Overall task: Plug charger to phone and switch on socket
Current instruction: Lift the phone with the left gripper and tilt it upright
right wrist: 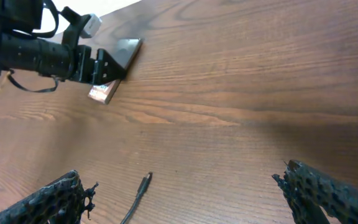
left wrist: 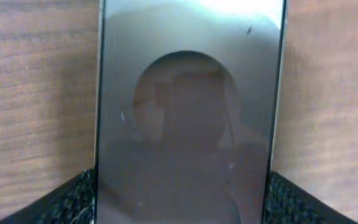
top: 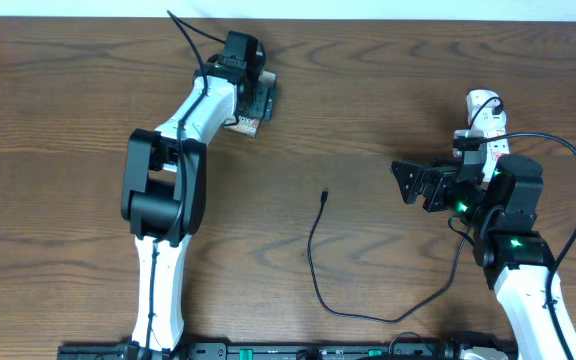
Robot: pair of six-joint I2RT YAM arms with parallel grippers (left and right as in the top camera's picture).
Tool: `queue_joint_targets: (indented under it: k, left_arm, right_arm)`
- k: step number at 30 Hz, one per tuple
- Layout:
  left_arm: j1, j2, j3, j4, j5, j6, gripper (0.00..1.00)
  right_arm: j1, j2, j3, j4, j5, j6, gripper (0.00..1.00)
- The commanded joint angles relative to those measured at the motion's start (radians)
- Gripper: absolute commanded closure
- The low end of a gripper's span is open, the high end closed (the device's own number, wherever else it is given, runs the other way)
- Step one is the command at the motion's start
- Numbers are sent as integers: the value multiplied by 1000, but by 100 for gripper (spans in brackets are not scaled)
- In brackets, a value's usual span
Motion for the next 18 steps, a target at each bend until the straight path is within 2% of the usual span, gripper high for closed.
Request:
queue_joint_targets:
  k: [1,9,13,18]
  left_arm:
    - [-9,35,-28,-107,26,-26,24]
    - [-64,35,-28,-393,36,-275,23]
    - [-104,29,-28,-492,35,-298,18]
    - [-116,-30,-27,-479,35,-306,8]
  right_arm:
    - [5,0,20,-3,0,8,1]
    - [5,0,20,-13,-1,8,1]
    - [5,0,20,-16,0,8,1]
    - [5,0,20,-13,-24,59,1]
